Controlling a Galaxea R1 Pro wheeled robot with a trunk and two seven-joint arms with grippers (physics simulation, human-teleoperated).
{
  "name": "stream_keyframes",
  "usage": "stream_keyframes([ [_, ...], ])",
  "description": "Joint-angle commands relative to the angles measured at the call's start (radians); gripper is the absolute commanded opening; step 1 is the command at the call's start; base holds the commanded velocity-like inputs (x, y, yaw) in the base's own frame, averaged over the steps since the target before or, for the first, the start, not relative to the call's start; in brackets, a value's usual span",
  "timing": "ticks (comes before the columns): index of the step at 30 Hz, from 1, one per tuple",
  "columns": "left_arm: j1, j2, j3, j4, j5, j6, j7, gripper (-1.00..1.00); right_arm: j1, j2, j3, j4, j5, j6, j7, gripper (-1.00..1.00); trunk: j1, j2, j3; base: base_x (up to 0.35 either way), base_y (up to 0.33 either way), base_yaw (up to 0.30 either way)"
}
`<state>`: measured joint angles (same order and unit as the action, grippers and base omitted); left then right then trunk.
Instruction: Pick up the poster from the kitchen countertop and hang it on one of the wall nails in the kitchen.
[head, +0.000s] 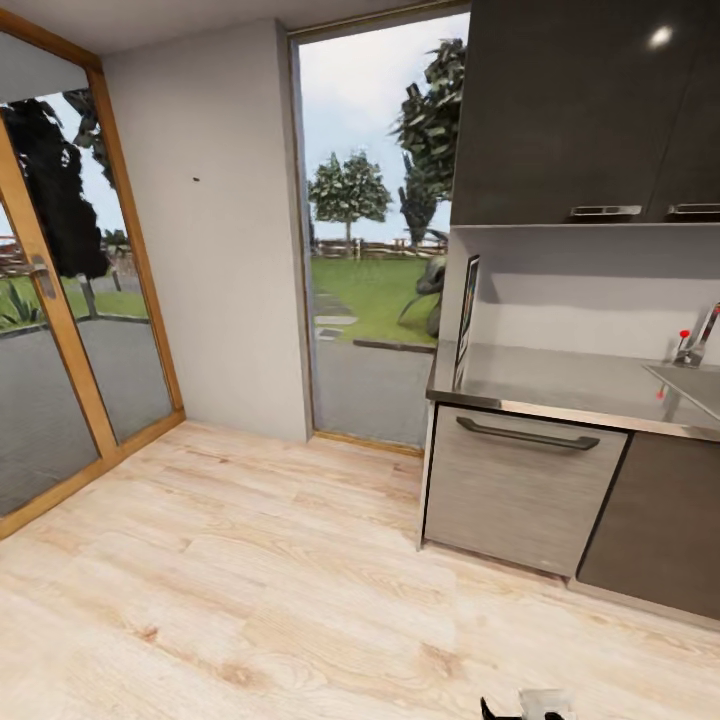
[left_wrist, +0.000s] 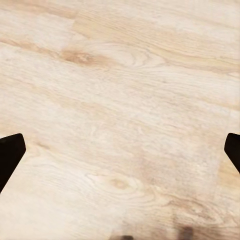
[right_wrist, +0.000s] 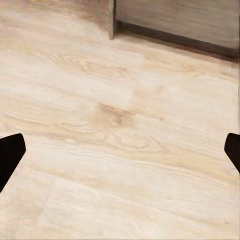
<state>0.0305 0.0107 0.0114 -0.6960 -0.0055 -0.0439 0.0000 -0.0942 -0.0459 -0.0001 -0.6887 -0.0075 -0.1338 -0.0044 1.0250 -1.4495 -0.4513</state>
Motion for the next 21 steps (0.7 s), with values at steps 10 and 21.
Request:
stream_keyframes([
  [10,0.0,0.0,0.001,0.0,0.0,-0.002,0.0,1.0,-0.002,0.004,0.003,-0.462,0.004,0.134,-0.066,1.0,0.0,0.0,-0.001,0.0,0.0,0.0],
  [21,0.0,0.0,0.001,0.0,0.001,-0.001,0.0,1.0,-0.045,0.021,0.002,-0.769,-0.004,0.318,-0.135,1.0,0.0,0.0,-0.001,0.0,0.0,0.0],
])
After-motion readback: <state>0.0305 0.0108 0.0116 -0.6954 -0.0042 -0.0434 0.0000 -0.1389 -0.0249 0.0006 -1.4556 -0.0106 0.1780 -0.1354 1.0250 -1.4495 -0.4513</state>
